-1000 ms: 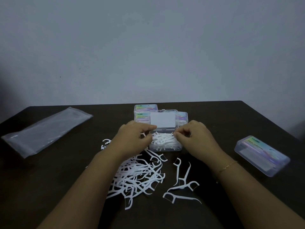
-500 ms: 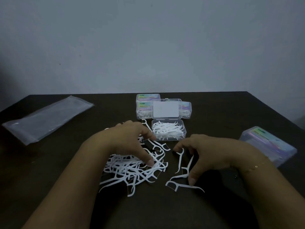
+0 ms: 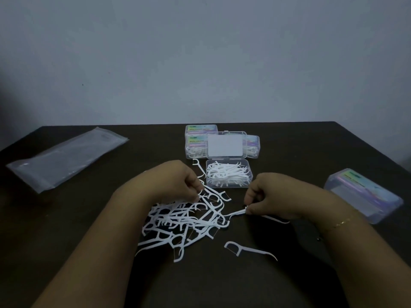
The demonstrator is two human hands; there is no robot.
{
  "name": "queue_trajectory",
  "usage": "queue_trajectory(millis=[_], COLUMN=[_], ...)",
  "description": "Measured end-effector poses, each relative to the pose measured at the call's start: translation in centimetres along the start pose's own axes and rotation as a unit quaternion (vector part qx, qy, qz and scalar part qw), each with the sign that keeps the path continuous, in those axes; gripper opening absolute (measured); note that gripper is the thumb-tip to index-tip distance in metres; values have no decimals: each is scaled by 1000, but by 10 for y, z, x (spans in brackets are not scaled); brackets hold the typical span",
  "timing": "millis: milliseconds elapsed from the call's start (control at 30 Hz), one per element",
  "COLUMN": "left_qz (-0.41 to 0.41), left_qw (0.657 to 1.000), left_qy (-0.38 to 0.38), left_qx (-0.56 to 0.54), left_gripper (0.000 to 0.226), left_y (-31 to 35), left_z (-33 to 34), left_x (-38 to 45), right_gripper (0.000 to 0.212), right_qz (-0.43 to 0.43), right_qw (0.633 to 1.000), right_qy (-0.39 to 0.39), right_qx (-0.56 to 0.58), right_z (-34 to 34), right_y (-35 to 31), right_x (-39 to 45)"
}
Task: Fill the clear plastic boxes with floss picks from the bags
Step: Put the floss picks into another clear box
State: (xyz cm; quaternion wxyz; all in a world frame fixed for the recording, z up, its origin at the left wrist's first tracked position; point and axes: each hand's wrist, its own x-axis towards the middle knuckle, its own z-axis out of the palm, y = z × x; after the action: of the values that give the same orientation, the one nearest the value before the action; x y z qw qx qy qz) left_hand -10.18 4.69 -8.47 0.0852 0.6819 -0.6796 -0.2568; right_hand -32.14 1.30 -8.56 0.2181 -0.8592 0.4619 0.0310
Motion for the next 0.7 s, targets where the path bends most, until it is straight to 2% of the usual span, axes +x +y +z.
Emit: queue_trajectory(millis=[67, 200, 300, 467, 600, 700], left_qz=[5, 16, 29, 54, 69, 73], left_qw=[1000, 999, 996, 986, 974, 969], left_qy=[13, 33, 51, 114, 176, 201], left_qx=[-6, -32, -65, -108, -127, -125], left_gripper=[20, 18, 18, 18, 20, 20], left_y=[0, -1, -2, -4, -4, -5], left_z=[1, 1, -1, -5, -5, -4], left_x=[1, 3, 3, 2, 2, 4], right_gripper=[2, 22, 17, 11, 17, 24], right_qz=[-2, -27, -45, -30, -15, -18], right_qw=[1000, 998, 996, 971, 950, 946], right_qy=[14, 52, 71, 215, 312, 322], right_qx=[0, -12, 16, 101, 27, -26], right_z=[2, 5, 3, 2, 9, 13], right_y=[-1, -1, -3, 2, 8, 10], right_x=[0, 2, 1, 6, 19, 27])
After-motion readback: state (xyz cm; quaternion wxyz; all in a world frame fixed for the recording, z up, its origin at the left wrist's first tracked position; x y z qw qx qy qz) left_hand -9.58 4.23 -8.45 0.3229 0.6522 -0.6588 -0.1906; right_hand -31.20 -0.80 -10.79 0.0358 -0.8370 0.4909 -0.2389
